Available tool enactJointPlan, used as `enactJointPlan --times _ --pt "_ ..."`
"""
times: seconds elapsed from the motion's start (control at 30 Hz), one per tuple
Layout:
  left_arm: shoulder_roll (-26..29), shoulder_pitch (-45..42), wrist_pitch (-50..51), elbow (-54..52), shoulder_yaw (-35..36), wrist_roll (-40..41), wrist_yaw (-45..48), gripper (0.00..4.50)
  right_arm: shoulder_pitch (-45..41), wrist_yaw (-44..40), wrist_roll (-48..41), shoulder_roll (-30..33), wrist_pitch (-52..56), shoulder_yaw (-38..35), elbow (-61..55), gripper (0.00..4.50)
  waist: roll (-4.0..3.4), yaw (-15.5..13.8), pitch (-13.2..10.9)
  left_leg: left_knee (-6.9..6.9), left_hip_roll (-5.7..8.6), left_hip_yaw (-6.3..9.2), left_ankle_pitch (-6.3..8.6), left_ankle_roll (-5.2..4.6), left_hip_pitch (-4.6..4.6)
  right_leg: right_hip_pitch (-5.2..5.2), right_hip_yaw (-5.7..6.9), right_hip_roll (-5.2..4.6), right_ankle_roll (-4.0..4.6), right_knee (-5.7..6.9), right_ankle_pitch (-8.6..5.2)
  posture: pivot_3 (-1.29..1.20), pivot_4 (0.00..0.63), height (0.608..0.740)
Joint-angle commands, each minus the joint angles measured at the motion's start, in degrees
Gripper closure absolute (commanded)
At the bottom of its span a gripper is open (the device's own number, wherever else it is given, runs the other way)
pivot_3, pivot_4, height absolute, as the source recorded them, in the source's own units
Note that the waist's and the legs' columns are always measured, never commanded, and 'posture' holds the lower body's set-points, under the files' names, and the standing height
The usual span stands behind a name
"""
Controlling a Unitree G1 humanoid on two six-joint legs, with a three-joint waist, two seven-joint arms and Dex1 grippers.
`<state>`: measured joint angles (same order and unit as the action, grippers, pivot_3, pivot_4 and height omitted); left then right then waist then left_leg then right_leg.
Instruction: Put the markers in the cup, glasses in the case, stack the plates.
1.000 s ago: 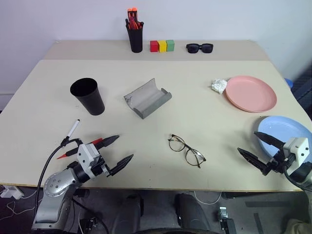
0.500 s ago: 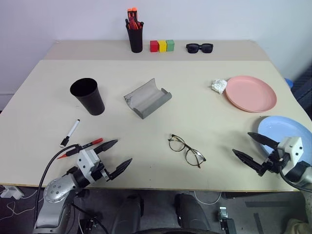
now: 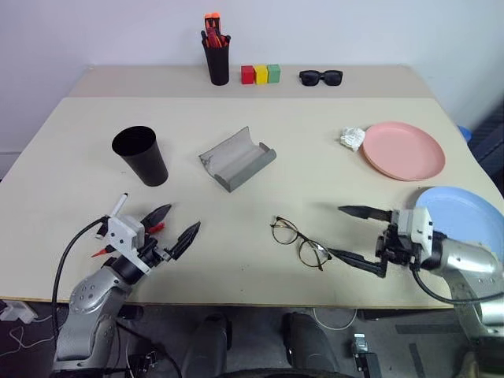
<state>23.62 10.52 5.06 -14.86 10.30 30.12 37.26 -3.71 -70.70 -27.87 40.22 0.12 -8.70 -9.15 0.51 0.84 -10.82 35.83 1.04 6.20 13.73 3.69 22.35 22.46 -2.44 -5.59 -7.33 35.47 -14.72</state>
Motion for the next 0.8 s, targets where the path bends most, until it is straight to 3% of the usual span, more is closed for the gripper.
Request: enactJointPlan --times 0.03,0.23,0.33,0.47,0.57,0.8 --pt "1.1 1.3 6.3 -6.8 1.1 3.0 -2.9 0.0 -6.7 -4.1 -1.5 0.0 0.2 3.0 2.3 0.03 0.01 0.0 0.0 0.02 0.0 0.0 0.0 0.0 0.0 0.0 0.0 0.0 0.0 0.0 0.0 0.0 0.15 0.74" --pt "4.3 1.7 16.7 -15.5 5.0 4.0 -11.2 0.0 -15.3 -9.4 -1.9 -2.7 -0.4 7.5 7.3 0.03 0.06 -0.1 0.0 0.03 0.0 0.07 0.0 0.0 0.02 0.0 0.03 0.02 0.01 0.04 0.0 0.0 0.15 0.74" --pt "7.8 -0.5 26.3 -18.9 9.6 4.4 -18.5 0.0 -18.2 -12.2 -1.4 -4.8 -1.7 9.2 11.6 0.03 0.1 0.0 -0.1 0.06 0.0 0.1 0.0 0.0 0.01 0.01 0.04 0.03 -0.01 0.11 0.0 0.0 0.15 0.74" --pt "14.0 -3.1 38.3 -19.2 14.1 9.0 -20.5 0.0 -19.9 -14.3 -0.7 -7.1 -3.8 10.6 14.6 0.03 0.09 0.1 -0.1 0.06 0.01 0.11 0.0 0.0 0.01 0.05 0.05 0.04 -0.16 0.17 0.06 0.0 0.15 0.74" --pt "24.2 -4.8 44.3 -16.9 12.0 9.6 -13.0 0.0 -21.0 -14.9 -0.4 -8.4 -4.5 11.3 15.8 0.03 0.2 0.2 -0.2 0.06 0.01 0.11 0.0 0.0 0.02 0.17 0.04 0.06 -0.18 0.39 0.05 0.0 0.15 0.74" --pt "35.8 -4.6 44.1 -10.3 11.0 9.6 4.2 0.0 -22.7 -15.7 0.8 -9.8 -6.3 12.0 18.7 0.03 0.2 0.5 -0.3 -0.01 0.0 0.06 -0.01 0.01 0.03 0.36 0.01 0.06 -0.05 0.59 -0.06 0.0 0.15 0.74"
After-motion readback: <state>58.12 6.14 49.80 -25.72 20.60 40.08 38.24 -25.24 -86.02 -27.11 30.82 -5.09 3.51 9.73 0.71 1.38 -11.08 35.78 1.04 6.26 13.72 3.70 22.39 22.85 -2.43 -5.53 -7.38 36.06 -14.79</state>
